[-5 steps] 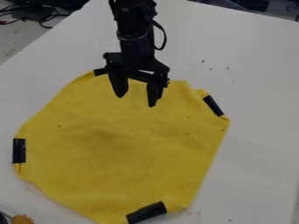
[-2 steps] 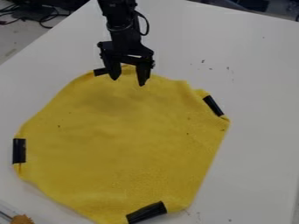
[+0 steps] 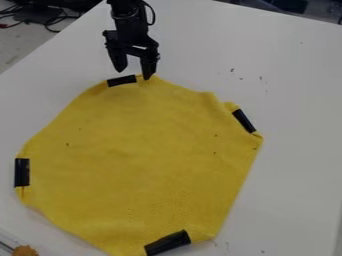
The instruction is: Fold the cloth top left to bottom right
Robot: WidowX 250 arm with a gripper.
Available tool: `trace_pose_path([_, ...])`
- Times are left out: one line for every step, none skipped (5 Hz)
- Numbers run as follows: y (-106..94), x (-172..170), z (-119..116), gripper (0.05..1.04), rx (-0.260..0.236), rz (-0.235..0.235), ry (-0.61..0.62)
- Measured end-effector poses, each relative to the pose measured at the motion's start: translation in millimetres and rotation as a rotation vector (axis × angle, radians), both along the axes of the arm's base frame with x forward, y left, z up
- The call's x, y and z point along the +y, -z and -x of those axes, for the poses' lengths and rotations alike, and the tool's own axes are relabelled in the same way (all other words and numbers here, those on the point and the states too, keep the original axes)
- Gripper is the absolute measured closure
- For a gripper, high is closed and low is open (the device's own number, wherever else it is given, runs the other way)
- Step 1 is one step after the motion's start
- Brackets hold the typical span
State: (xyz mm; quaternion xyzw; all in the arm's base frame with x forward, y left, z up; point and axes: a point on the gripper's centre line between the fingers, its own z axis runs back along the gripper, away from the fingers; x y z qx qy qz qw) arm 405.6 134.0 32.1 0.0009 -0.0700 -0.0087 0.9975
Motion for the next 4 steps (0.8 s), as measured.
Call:
trace_pose_path([-16.9,14,-7,0.083,-0.009,-0.045,0.01])
trace_pose_path([-21.4,16,-6,0.084,0.013,-0.05,0.019])
trace_pose_path([-7.8,21,-1,0.084,0.027,-0.008,0.003])
trace_pose_path([5.7,21,2,0.083,0.051,0.025,0.007])
